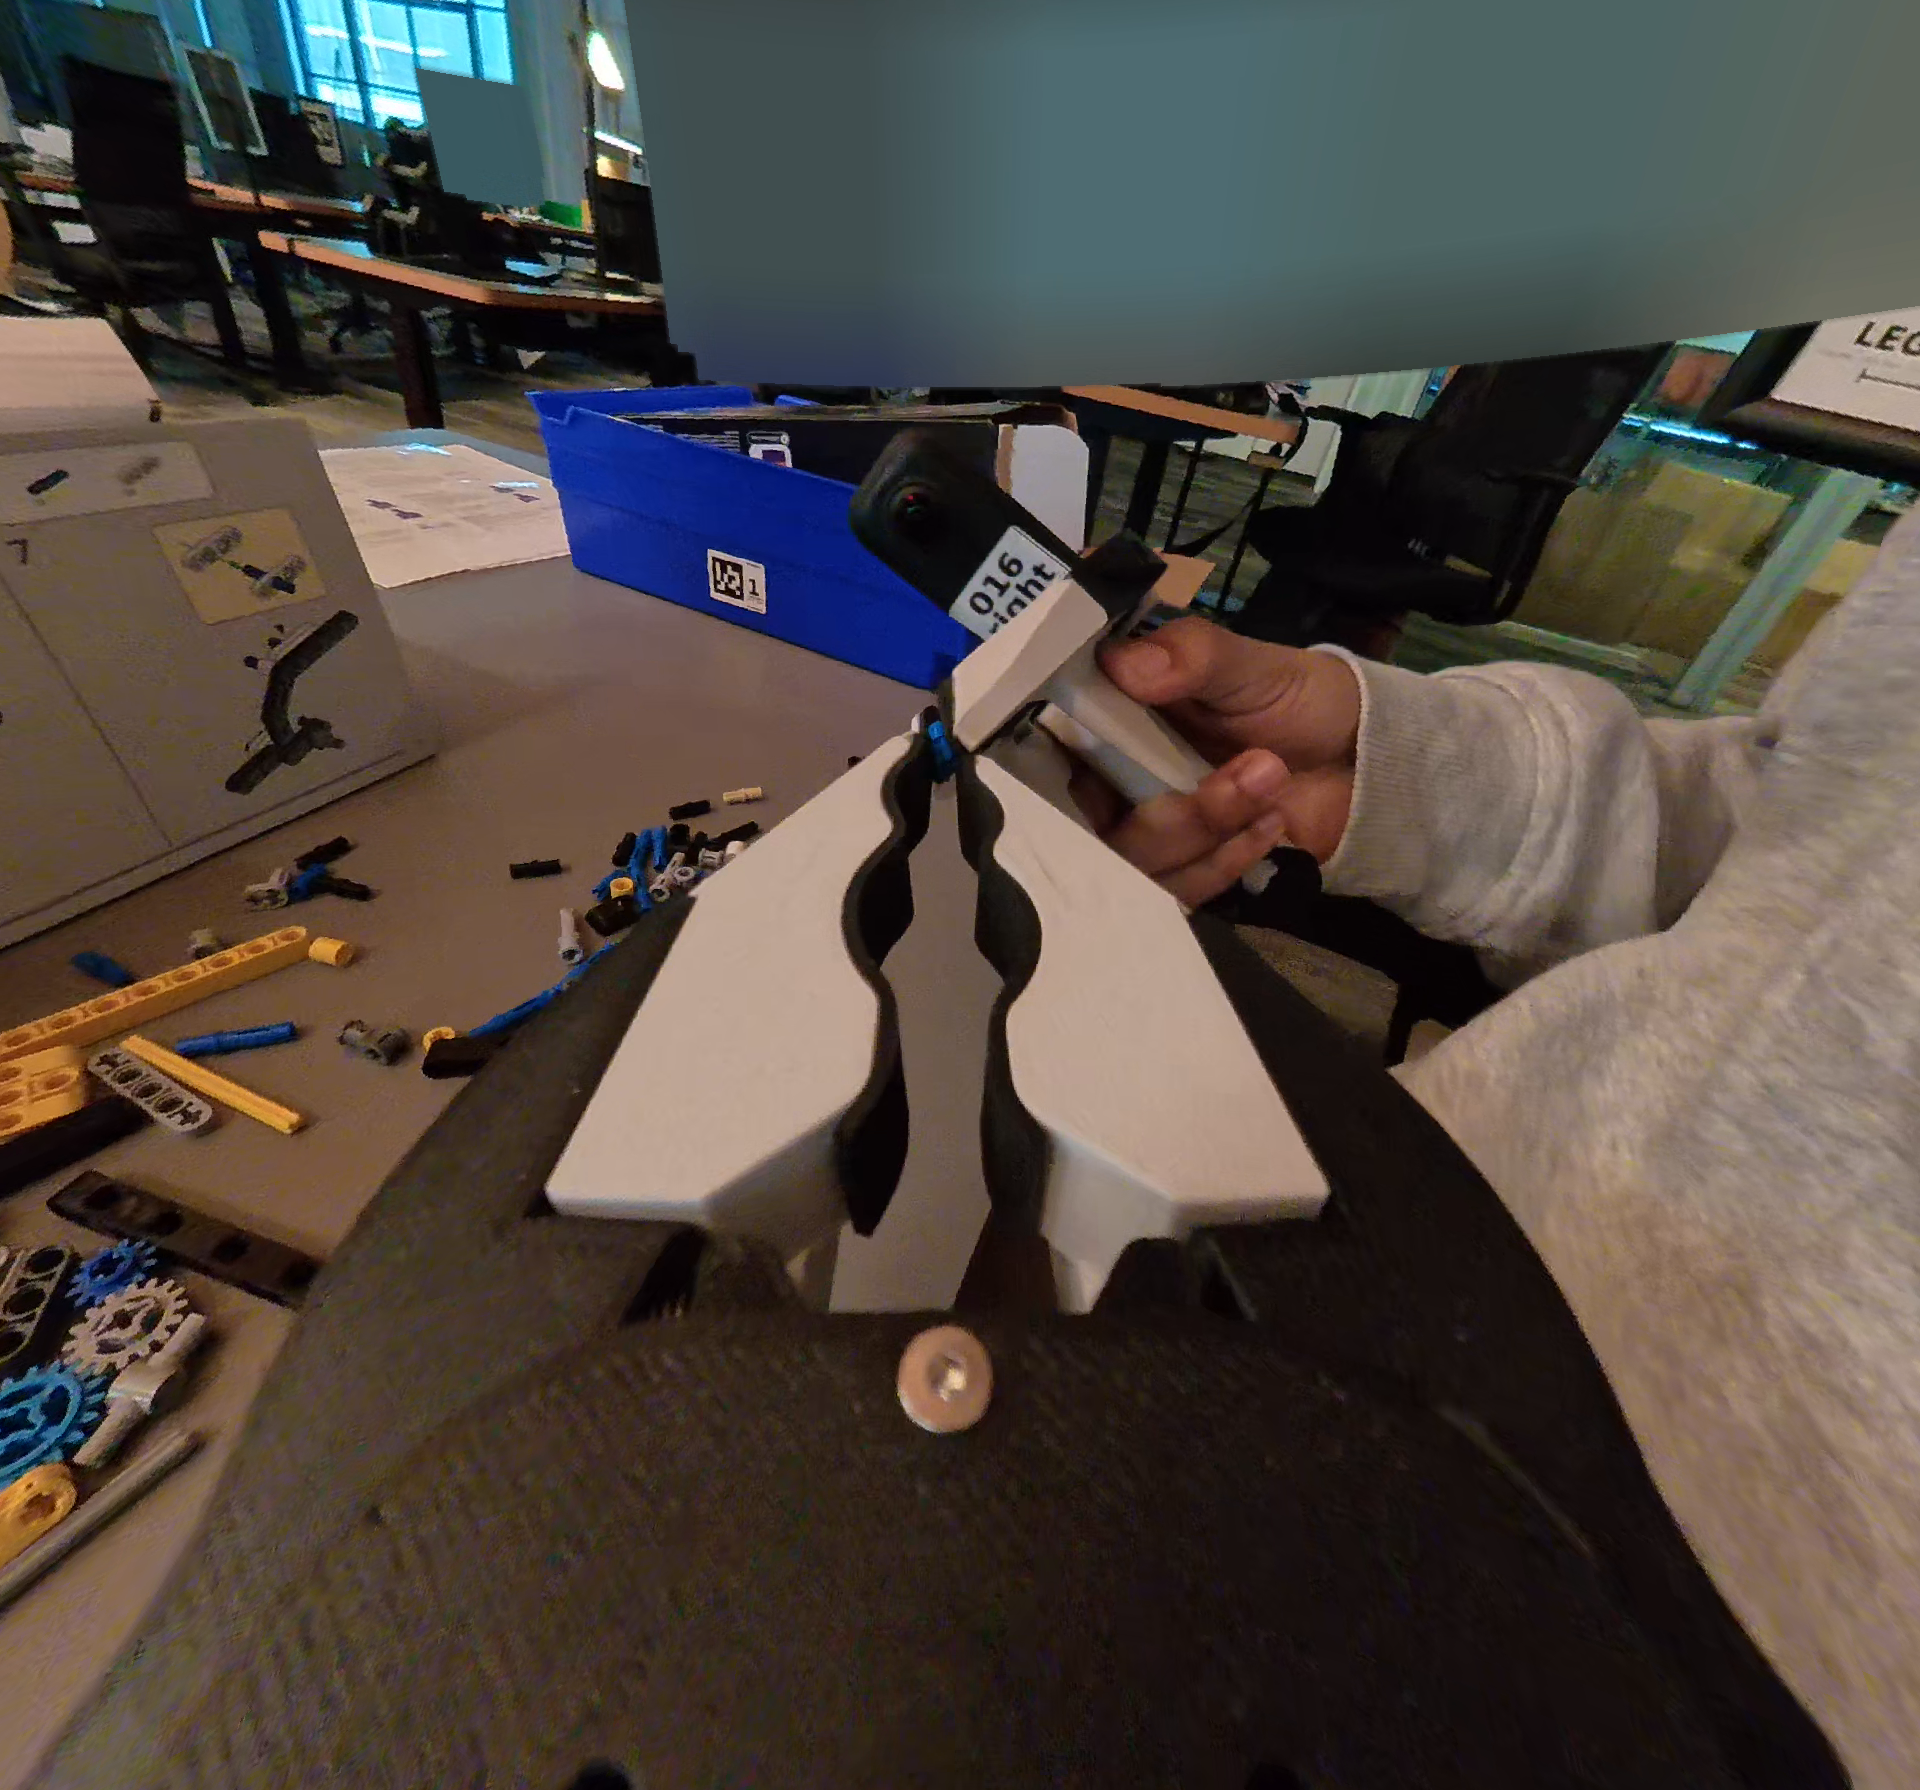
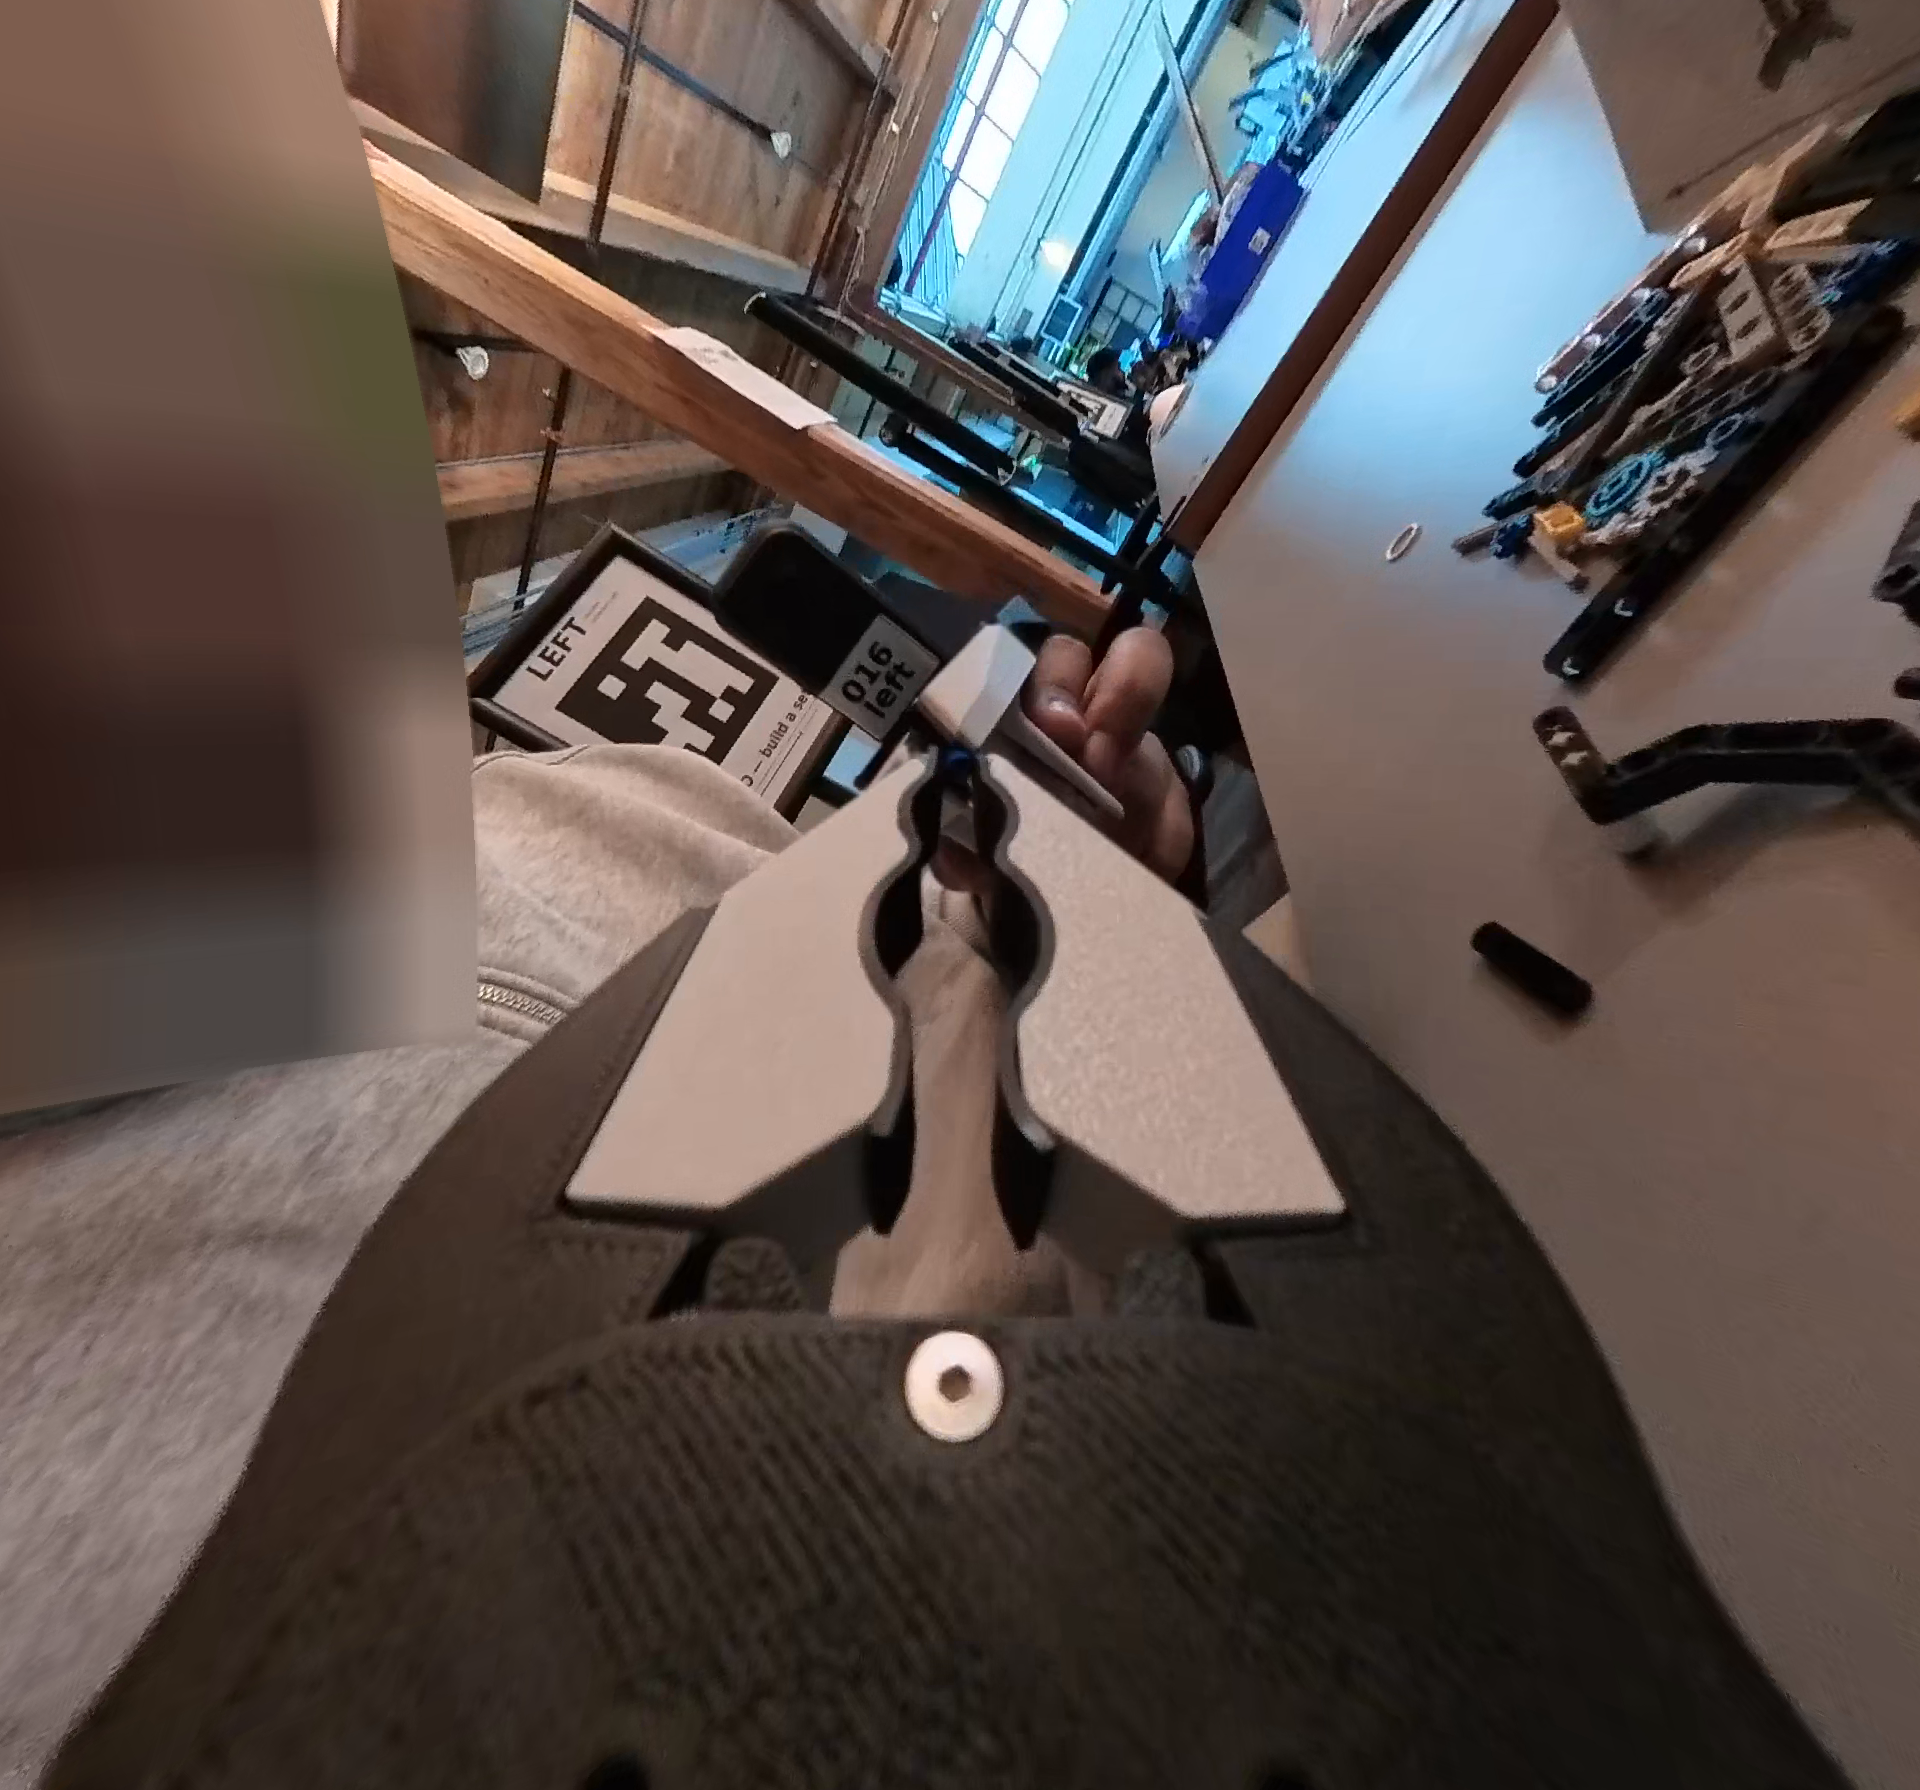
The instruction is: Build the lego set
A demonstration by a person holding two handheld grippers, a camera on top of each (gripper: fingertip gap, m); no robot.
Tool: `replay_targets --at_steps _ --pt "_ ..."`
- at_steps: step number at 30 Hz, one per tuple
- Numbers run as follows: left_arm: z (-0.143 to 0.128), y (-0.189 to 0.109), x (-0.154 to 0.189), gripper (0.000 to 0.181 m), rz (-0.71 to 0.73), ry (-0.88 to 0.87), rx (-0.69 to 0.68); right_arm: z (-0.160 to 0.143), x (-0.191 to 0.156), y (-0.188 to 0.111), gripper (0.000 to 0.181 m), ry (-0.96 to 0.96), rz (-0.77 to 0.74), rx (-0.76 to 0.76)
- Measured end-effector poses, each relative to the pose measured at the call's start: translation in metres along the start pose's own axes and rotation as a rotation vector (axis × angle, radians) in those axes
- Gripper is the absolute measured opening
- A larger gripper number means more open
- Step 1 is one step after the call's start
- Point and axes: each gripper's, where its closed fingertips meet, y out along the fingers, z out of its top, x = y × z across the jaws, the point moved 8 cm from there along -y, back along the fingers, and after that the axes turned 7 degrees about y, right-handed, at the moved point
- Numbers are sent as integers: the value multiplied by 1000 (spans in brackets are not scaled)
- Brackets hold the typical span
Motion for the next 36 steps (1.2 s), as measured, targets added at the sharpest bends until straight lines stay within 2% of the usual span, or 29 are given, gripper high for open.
replay_targets --at_steps 1,8,16,20,36 --pt "0 0 0 3 -7 -3 2 0 0 0 3 4 0 -10" --pt "0 -4 -5 3 -33 -54 40 4 -2 -5 12 9 -2 -25" --pt "-5 -4 -3 3 -93 -4 -5 2 -2 -6 11 14 -83 -108" --pt "-9 -2 -1 1 -95 53 -32 1 -2 -7 5 41 -91 -146" --pt "-11 -3 -5 1 -143 -40 -16 3 -2 -5 2 -39 -110 -171"
